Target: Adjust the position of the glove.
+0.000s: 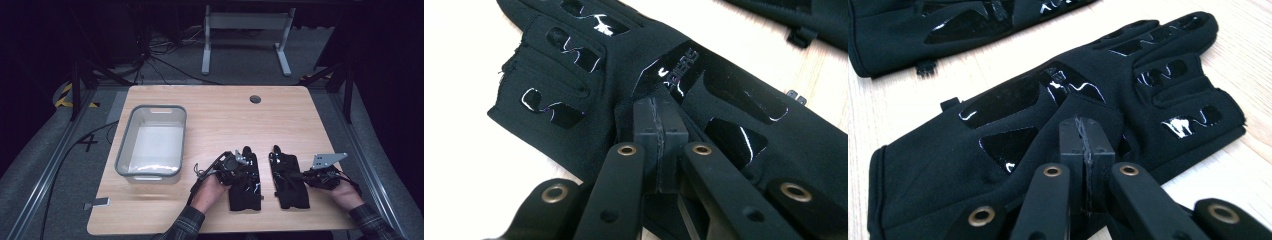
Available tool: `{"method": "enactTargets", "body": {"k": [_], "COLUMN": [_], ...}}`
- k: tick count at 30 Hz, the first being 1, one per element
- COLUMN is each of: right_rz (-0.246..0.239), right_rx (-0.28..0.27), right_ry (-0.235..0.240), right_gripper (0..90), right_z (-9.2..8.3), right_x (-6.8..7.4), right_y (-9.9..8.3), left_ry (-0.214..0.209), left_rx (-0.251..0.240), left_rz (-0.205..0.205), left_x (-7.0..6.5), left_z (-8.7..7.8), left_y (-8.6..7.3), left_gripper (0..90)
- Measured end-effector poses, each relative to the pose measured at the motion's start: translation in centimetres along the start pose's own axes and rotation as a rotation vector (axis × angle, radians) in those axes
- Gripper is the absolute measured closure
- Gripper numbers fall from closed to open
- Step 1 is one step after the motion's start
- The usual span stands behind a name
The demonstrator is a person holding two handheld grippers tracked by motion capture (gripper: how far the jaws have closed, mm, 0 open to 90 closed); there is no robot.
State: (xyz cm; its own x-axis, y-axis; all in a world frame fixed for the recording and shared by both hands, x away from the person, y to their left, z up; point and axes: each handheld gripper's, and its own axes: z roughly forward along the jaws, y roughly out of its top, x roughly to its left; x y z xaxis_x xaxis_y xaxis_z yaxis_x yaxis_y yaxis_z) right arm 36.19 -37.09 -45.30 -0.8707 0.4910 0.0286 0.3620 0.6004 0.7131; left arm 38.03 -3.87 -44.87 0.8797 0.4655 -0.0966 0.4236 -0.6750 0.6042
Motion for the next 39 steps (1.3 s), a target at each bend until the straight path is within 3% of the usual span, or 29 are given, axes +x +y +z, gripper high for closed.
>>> {"method": "enactTargets", "body": {"k": [19, 26, 33, 39], "right_rz": [-0.028, -0.032, -0.018, 0.002], "right_rx": [0.002, 0.002, -0.032, -0.034], "right_ry": [0.032, 0.031, 0.007, -0.003], "right_gripper": [90.0, 90.0, 89.8, 89.9], "right_z": [1.3, 1.4, -0.1, -1.0], "right_x": [0.7, 0.7, 0.4, 0.5], "right_y": [1.2, 1.3, 0.9, 0.0], "left_ry": [0.030, 0.014, 0.023, 0.047], "left_rx": [-0.037, -0.050, -0.100, -0.084], "left_rz": [-0.008, -0.024, -0.044, -0.082], "left_x": [-0.6, -0.6, -0.7, -0.9], "left_z": [1.2, 1.2, -0.6, -1.3], "left_y": [1.1, 1.2, 0.7, -0.4], "left_gripper": [89.9, 89.7, 68.8, 53.0]}}
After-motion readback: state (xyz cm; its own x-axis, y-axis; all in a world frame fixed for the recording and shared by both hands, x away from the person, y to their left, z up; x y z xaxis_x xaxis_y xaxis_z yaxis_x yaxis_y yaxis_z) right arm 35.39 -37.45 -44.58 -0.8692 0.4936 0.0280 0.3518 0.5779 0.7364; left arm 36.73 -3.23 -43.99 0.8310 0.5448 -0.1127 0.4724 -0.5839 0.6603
